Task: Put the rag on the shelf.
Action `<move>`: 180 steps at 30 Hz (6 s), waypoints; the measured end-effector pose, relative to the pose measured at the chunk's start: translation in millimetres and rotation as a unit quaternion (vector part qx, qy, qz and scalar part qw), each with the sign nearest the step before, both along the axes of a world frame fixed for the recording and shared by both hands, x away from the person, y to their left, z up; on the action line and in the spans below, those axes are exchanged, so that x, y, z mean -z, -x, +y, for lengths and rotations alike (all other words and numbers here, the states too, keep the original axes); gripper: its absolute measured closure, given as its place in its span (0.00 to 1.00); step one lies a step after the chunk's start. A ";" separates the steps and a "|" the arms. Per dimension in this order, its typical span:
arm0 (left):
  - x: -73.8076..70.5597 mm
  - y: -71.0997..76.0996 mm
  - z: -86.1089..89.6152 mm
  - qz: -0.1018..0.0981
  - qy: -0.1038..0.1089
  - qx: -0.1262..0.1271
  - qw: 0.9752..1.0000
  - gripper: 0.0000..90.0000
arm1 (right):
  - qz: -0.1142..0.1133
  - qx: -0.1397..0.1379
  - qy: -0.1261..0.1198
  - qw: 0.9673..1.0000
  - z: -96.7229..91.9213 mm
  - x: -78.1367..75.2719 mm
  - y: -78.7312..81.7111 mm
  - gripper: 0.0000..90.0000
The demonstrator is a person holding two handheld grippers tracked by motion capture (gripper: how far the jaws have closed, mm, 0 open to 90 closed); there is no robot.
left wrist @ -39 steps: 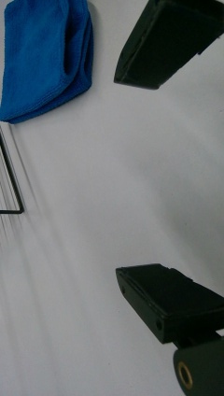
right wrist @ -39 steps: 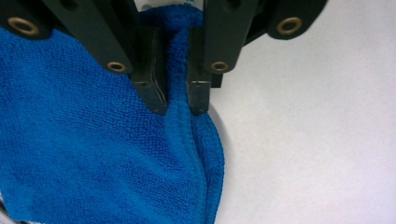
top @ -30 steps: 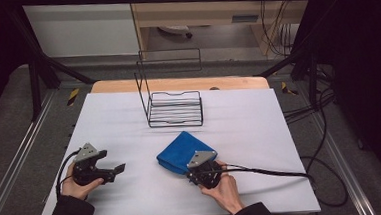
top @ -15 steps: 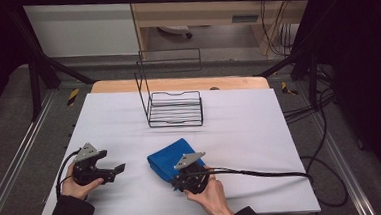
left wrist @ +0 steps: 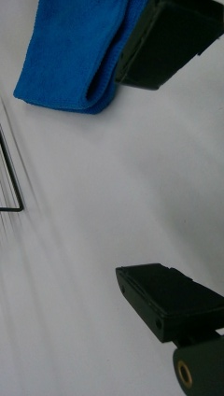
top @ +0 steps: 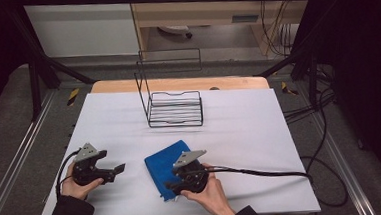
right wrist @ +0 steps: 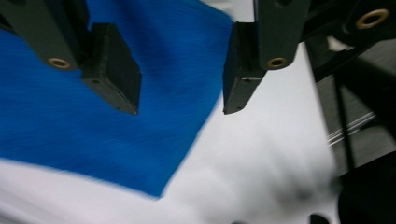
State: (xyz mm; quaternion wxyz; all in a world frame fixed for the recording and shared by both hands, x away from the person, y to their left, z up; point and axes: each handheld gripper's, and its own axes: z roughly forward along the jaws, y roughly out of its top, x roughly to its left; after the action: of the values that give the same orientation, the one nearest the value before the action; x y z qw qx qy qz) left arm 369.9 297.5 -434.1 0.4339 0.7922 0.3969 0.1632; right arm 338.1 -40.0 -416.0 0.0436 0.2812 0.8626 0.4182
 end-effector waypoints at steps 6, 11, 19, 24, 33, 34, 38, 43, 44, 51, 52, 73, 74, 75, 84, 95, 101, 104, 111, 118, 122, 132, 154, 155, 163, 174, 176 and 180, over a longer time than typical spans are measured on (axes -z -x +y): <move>0.4 -0.4 -0.1 0.001 0.000 0.000 1.000 0.08 | -0.038 0.073 0.034 0.996 -44.9 -2.0 -22.7 0.50; 0.8 -0.5 -0.7 0.002 -0.002 0.001 1.000 0.08 | 0.007 0.100 0.044 0.994 -76.9 25.6 -38.7 0.57; 0.6 -0.1 -0.8 0.001 -0.001 0.000 1.000 0.08 | 0.028 0.093 0.027 0.995 -75.6 34.9 -37.0 0.77; 0.4 0.1 -1.2 0.001 -0.001 0.001 1.000 0.08 | 0.051 0.097 0.014 0.994 -75.0 32.7 -34.7 0.94; 0.0 0.7 -1.9 0.000 -0.001 0.001 1.000 0.08 | 0.052 0.130 0.006 0.990 -83.9 15.4 -16.2 0.97; 0.0 0.8 -2.2 0.001 -0.002 0.001 1.000 0.08 | 0.052 0.134 0.010 0.990 -85.2 14.2 -13.5 0.97; 0.1 0.9 -2.5 0.001 -0.003 0.002 1.000 0.08 | 0.054 0.161 0.025 0.985 -95.5 9.8 3.9 0.96; 0.3 0.7 -2.9 0.001 -0.005 0.002 1.000 0.08 | 0.071 0.173 0.033 0.982 -103.8 16.2 13.2 0.93; 0.2 0.7 -3.1 0.001 -0.006 0.003 1.000 0.08 | 0.074 0.170 0.032 0.982 -104.5 18.7 13.3 0.88; 1.1 0.1 -4.5 0.003 -0.008 0.004 1.000 0.08 | -0.010 0.154 -0.019 0.988 -110.3 10.2 -20.2 0.53; 1.4 0.0 -4.9 0.003 -0.009 0.004 1.000 0.08 | -0.010 0.154 -0.019 0.988 -110.3 10.2 -20.2 0.53; 1.3 0.2 -7.4 0.002 -0.009 0.008 1.000 0.08 | 0.026 0.162 -0.005 0.986 -95.3 33.4 -85.2 0.96; 1.4 0.1 -7.3 0.003 -0.009 0.008 1.000 0.08 | 0.021 0.164 -0.003 0.986 -96.3 31.3 -83.9 0.96; 1.6 -0.1 -7.0 0.003 -0.012 0.010 1.000 0.08 | 0.014 0.166 -0.002 0.986 -97.4 29.5 -82.8 0.96; 1.6 0.3 -10.5 0.005 -0.017 0.011 1.000 0.07 | 0.005 0.180 0.012 0.984 -105.6 29.3 -78.7 0.94; -0.5 0.1 -20.6 0.008 -0.028 0.002 1.000 0.05 | -0.023 0.178 -0.039 0.983 -127.4 18.4 -73.7 0.50; -5.6 0.5 -29.6 0.007 -0.033 0.004 0.999 0.05 | -0.034 0.180 -0.065 0.981 -141.1 13.8 -68.7 0.27; -6.9 -0.8 -36.0 0.012 -0.038 0.005 0.999 0.05 | -0.034 0.174 -0.072 0.982 -146.3 12.3 -66.8 0.19; -13.1 -4.7 -56.1 0.013 -0.034 0.015 0.999 0.06 | -0.029 0.156 -0.071 0.985 -155.2 13.4 -58.9 0.10; -21.7 -6.7 -77.8 0.003 -0.033 0.022 0.999 0.07 | -0.029 0.154 -0.056 0.986 -158.3 15.2 -52.3 0.07; -24.9 -9.9 -90.4 0.003 -0.033 0.027 0.999 0.07 | -0.030 0.154 -0.053 0.986 -158.7 15.0 -50.1 0.06; -26.8 -25.8 -123.2 0.009 -0.042 0.030 0.999 0.08 | -0.031 0.154 -0.045 0.987 -158.1 16.4 -46.8 0.04; 0.4 -47.2 -157.5 0.064 -0.068 0.021 0.995 0.36 | -0.027 0.155 -0.043 0.987 -156.7 19.2 -47.2 0.04; 1.6 -47.0 -158.0 0.066 -0.069 0.020 0.995 0.38 | -0.027 0.154 -0.042 0.987 -156.6 19.4 -47.3 0.04; 7.2 -48.7 -164.4 0.082 -0.051 0.021 0.995 0.52 | -0.024 0.153 -0.041 0.987 -155.4 20.7 -47.6 0.05; 11.1 -44.2 -171.6 0.096 -0.050 0.032 0.994 0.70 | -0.021 0.150 -0.045 0.987 -154.8 21.1 -48.0 0.06; 11.2 -43.2 -172.5 0.095 -0.052 0.034 0.994 0.73 | -0.021 0.150 -0.046 0.987 -155.0 20.9 -48.2 0.06; 11.5 -43.2 -172.0 0.101 -0.048 0.037 0.993 0.76 | -0.015 0.151 -0.047 0.987 -154.8 20.6 -48.6 0.06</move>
State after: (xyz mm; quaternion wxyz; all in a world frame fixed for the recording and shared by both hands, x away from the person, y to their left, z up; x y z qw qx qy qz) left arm 413.1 125.5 -445.6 0.3586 0.8389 0.4004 0.0855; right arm 386.7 -194.8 -436.6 0.1062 0.4034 0.7888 0.4515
